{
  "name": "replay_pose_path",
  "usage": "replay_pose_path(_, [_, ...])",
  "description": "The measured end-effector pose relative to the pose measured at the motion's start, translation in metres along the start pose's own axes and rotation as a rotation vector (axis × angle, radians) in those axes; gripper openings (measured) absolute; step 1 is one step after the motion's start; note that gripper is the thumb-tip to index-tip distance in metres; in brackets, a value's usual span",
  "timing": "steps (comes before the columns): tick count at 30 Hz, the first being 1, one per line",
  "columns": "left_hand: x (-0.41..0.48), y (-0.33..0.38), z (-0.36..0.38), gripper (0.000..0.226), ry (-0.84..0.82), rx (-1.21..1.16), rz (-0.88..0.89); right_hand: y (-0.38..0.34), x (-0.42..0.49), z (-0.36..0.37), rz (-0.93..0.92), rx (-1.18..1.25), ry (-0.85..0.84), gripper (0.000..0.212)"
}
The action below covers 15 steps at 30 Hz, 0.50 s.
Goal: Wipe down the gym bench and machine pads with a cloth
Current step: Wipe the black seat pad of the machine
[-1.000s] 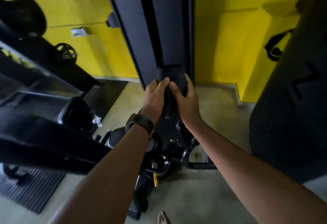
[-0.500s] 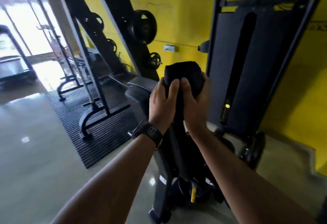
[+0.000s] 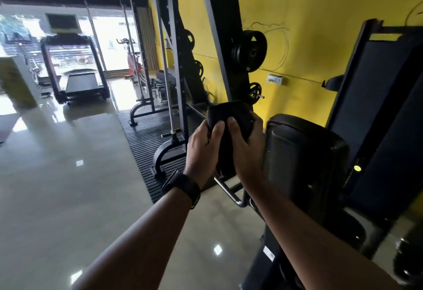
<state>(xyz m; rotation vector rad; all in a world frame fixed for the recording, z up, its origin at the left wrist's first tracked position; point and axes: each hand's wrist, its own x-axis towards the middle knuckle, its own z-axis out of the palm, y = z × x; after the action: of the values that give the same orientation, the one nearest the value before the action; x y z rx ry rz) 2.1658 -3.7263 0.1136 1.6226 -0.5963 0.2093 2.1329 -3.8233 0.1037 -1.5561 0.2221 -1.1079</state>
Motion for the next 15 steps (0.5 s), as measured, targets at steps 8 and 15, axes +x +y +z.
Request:
replay_pose_path(8, [0.086, -0.065, -0.044, 0.024, 0.086, 0.001, -0.016, 0.044, 0.047, 0.102, -0.028, -0.016, -0.064, 0.049])
replay_pose_path(15, [0.220, -0.131, -0.040, 0.025, 0.080, 0.007, -0.006, 0.111, 0.145, 0.189, 0.047, 0.104, -0.044, 0.043])
